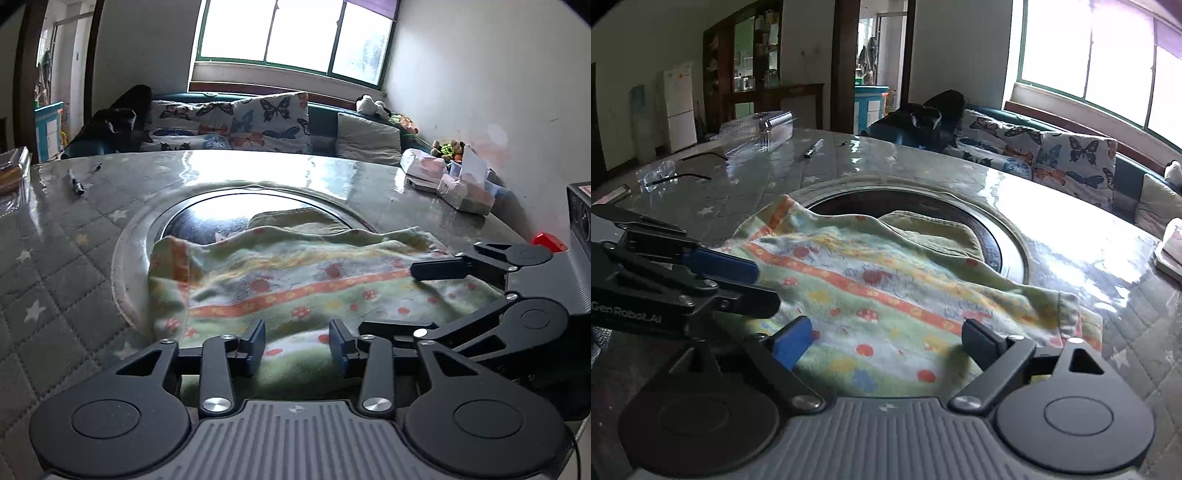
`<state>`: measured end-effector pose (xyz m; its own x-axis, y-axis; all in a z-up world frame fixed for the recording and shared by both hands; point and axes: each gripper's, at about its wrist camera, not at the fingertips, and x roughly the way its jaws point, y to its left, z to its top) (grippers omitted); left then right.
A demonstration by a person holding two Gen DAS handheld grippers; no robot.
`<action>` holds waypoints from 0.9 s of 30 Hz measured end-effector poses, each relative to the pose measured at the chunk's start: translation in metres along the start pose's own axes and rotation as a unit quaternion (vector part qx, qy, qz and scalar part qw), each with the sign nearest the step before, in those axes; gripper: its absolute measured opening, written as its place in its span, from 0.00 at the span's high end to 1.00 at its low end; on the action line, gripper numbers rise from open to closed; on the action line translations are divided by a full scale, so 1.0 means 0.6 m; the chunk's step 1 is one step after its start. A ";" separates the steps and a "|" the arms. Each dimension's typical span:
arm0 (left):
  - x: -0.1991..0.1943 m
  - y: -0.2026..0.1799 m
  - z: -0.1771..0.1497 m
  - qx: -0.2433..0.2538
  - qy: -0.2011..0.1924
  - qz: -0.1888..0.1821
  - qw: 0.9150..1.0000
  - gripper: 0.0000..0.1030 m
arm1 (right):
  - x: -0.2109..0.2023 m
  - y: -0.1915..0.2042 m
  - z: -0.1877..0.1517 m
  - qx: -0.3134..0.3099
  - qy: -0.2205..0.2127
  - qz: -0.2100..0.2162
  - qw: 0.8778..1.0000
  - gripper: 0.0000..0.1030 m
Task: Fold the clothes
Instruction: 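Release the folded shirt and press it flat with both grippers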
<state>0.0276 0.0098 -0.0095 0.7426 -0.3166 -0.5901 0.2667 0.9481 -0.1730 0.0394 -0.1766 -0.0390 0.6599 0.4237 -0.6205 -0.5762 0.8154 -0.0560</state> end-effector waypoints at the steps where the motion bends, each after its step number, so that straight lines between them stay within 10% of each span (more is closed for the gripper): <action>1: -0.001 0.001 -0.002 -0.003 -0.002 0.000 1.000 0.55 | -0.001 -0.001 -0.001 0.001 0.000 -0.001 1.000 0.11; 27: -0.023 0.024 -0.017 -0.033 -0.009 0.002 0.999 0.50 | -0.069 -0.103 -0.073 0.087 0.025 -0.058 0.994 0.07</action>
<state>0.0149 0.0284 -0.0121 0.7546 -0.3132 -0.5766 0.2234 0.9489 -0.2230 0.0265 -0.2620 -0.0440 0.6897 0.3067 -0.6560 -0.4034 0.9150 0.0037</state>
